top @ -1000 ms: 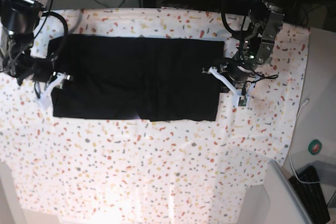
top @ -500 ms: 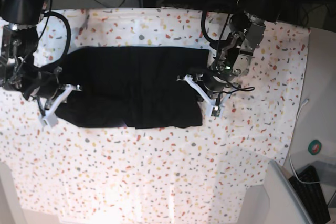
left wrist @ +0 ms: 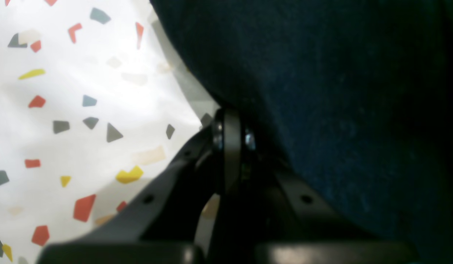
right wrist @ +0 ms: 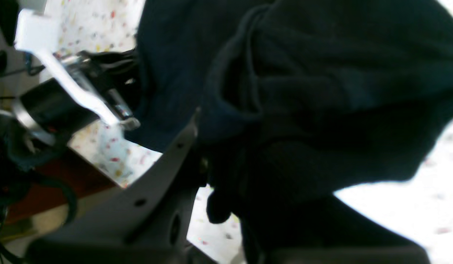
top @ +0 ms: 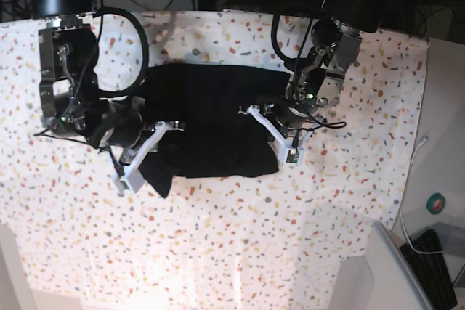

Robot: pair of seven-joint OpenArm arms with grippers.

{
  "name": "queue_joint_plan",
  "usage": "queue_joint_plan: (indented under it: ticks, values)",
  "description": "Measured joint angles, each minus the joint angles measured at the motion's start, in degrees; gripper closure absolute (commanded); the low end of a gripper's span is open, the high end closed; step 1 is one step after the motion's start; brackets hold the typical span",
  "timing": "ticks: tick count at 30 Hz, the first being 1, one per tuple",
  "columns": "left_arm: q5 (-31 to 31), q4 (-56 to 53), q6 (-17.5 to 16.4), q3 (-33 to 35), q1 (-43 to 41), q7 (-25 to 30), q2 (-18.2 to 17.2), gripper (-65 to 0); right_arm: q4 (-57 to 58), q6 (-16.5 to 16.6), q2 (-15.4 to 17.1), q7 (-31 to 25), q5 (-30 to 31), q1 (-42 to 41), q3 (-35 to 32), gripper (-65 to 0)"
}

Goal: Layout the t-shirt on the table in an organized manner, then fold the t-shirt properly
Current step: 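Lift the shirt's end with both grippers and fold it over the middle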

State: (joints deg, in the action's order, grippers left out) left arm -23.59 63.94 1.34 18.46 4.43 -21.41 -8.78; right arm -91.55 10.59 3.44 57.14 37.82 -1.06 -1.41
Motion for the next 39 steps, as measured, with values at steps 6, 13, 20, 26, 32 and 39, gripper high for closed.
queue_joint_plan:
  ticks: [6, 13, 20, 26, 32, 39]
  values:
    - [-0.5, 0.2, -0.7, 0.2, 0.0, -0.1, -1.2, 0.0, 0.0, -2.2, -3.7, -0.1, -0.2, -1.0, -4.4, 0.0]
    - [-0.4, 0.2, -0.7, 0.2, -0.3, 0.1, -1.2, 0.0, 0.1, -4.2, -6.1, -0.2, -0.4, -2.2, -4.6, 0.0]
    - [-0.4, 0.3, -0.7, 0.2, -0.5, 0.1, -1.2, 0.0, 7.0, -4.6, -6.3, -4.5, -0.4, -3.3, -4.7, 0.0]
    - [-0.4, 0.4, -0.7, 0.3, -0.5, 0.0, -1.6, 0.0, 8.0, -4.6, -7.1, -4.8, -0.5, -3.3, -4.7, 0.0]
    - [-0.6, 0.4, -0.9, 0.3, -0.6, 0.0, -1.9, 0.0, 9.5, -4.7, -8.1, -5.4, -0.4, -3.8, -6.4, 0.0]
    - [-1.1, 0.5, -1.4, 0.2, -0.7, 0.0, -3.0, 0.0, 12.3, -4.7, -8.0, -6.7, -0.4, -4.1, -8.5, 0.0]
